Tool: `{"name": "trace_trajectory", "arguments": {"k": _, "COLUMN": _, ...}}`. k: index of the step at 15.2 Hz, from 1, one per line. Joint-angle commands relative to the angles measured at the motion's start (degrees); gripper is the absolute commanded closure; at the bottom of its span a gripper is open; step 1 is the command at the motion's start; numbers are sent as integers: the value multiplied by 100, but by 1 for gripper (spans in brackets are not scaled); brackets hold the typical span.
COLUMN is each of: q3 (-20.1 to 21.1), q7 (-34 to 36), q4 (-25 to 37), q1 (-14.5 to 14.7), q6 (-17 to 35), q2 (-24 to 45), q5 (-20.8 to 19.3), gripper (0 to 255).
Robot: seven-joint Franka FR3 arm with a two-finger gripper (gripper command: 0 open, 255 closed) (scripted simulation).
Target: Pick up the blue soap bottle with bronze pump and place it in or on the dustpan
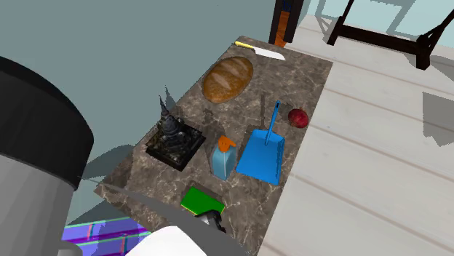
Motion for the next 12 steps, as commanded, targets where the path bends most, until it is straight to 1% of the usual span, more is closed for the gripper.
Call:
{"name": "trace_trajectory", "arguments": {"k": 1, "q3": 0, "q7": 0, "q4": 0, "q1": 0, "q6": 0, "q2": 0, "q5": 0, "gripper": 0}}
{"name": "trace_trajectory", "arguments": {"k": 7, "q3": 485, "q7": 44, "q4": -598, "q1": 423, "q6": 863, "q2": 171, "q5": 351, "gripper": 0}}
{"name": "trace_trajectory", "arguments": {"k": 12, "q3": 916, "q7": 76, "q4": -964, "q1": 791, "q6": 1627, "q2": 478, "q5": 636, "gripper": 0}}
